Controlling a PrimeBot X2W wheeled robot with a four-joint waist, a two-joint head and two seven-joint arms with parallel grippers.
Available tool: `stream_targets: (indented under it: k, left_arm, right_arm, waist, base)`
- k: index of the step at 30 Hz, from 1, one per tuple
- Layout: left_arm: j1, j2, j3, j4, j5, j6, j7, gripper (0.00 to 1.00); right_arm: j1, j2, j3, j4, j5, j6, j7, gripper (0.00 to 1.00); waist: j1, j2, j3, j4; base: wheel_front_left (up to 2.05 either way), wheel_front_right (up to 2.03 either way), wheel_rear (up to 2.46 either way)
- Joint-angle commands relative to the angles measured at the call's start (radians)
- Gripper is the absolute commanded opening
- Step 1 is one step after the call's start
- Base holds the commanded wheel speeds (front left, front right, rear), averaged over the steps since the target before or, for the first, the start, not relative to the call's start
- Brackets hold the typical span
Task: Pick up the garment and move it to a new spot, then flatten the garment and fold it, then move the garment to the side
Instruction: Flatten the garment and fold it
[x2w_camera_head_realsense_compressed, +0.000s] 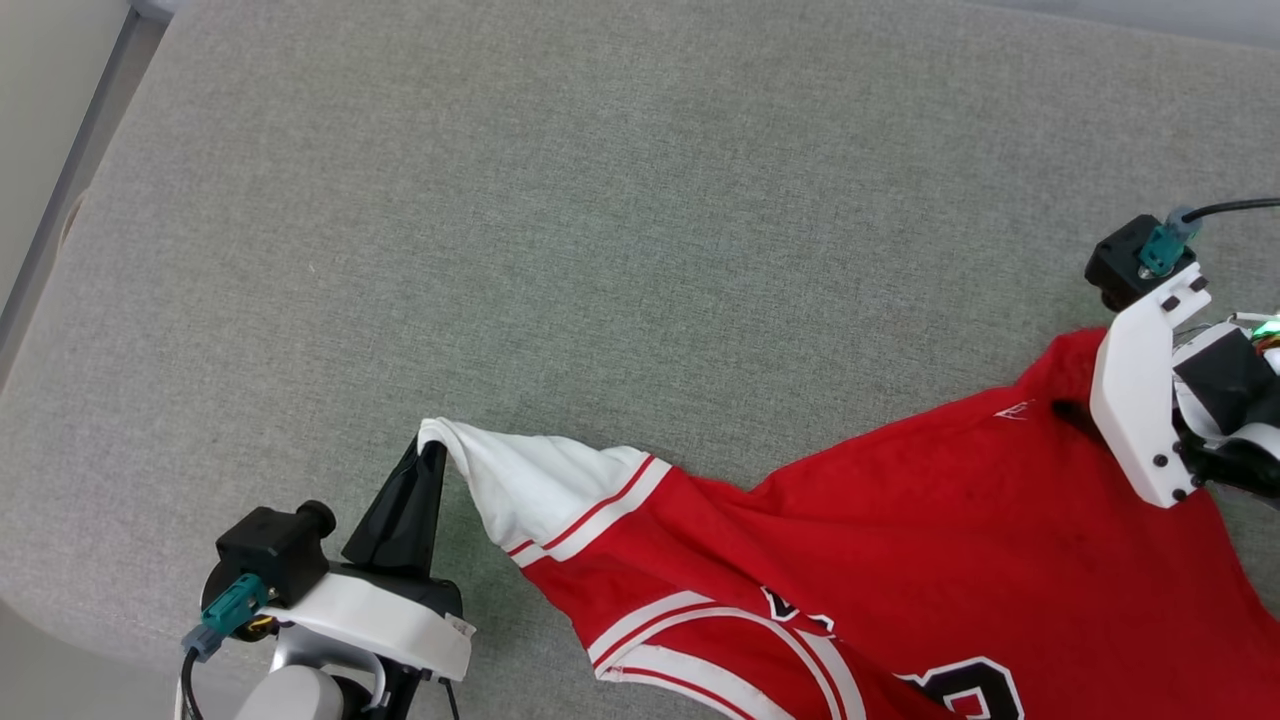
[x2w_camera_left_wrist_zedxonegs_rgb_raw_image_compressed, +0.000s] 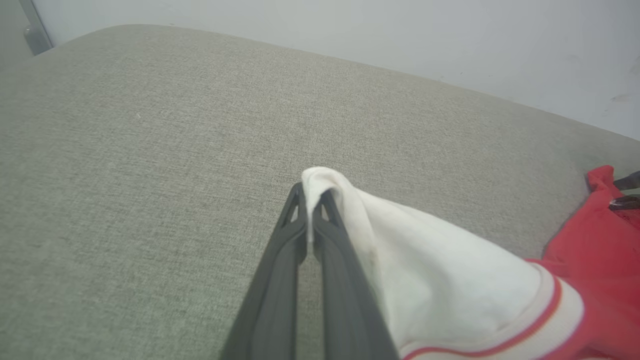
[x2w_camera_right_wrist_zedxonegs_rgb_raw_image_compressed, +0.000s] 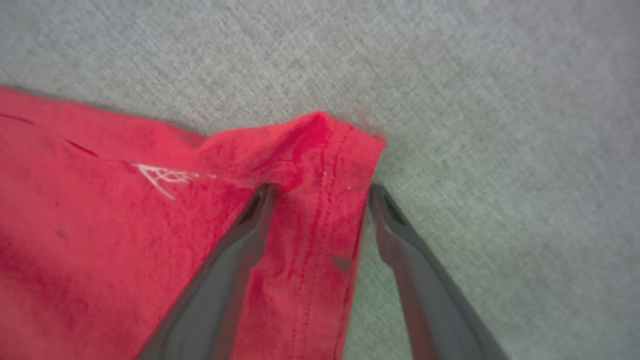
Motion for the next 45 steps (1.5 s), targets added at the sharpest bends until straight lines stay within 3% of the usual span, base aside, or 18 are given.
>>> stream_targets:
  k: [1,10,17,24,32,38,45]
  left_arm:
    - [-0.011,-0.003,0.006,0.004,0.004,-0.004,-0.006,0.0]
    - [0.017,0.012,0.017,0.016,0.013,0.002,-0.007,0.0]
    - [0.035,0.042,0.036,-0.023,0.028,0.022,-0.006,0.0]
    - [-0.015,0.082,0.077,-0.121,0.035,0.048,0.003,0.0]
    - [-0.182,0.13,0.116,-0.254,0.06,0.071,0.057,0.0]
    - [-0.416,0.179,0.133,-0.3,0.065,0.047,0.125,0.0]
    - [-0.73,0.195,0.115,-0.262,0.068,0.01,0.184,0.0]
  right_arm:
    - [0.04,0.017,0.057,0.047,0.004,0.0,-0.014,0.0]
    - [-0.063,0.06,0.042,0.09,0.052,-0.001,-0.274,0.0]
    - [-0.053,0.066,0.03,0.085,0.079,-0.001,-0.457,0.0]
    - [-0.021,0.056,-0.067,0.039,0.086,-0.001,-0.61,0.0]
    - [-0.04,0.087,-0.236,-0.039,0.049,-0.001,-0.674,0.0]
    - [-0.1,0.153,-0.384,-0.125,-0.021,-0.001,-0.658,0.0]
    - [-0.239,0.248,-0.513,-0.209,-0.121,-0.001,-0.606,0.0]
  waist:
    - [0.0,0.0,-0.005,-0.004]
    - [0.0,0.0,-0.074,-0.04]
    - [0.0,0.0,-0.154,-0.081]
    - [0.0,0.0,-0.216,-0.123]
    - [0.0,0.0,-0.227,-0.166]
    - [0.0,0.0,-0.184,-0.201]
    - [0.0,0.0,-0.075,-0.226]
  base:
    - [0.0,0.0,0.0]
    - [0.0,0.0,0.0]
    - [0.0,0.0,0.0]
    - [0.0,0.0,0.0]
    - [0.0,0.0,0.0]
    - [0.0,0.0,0.0]
    - [0.0,0.0,0.0]
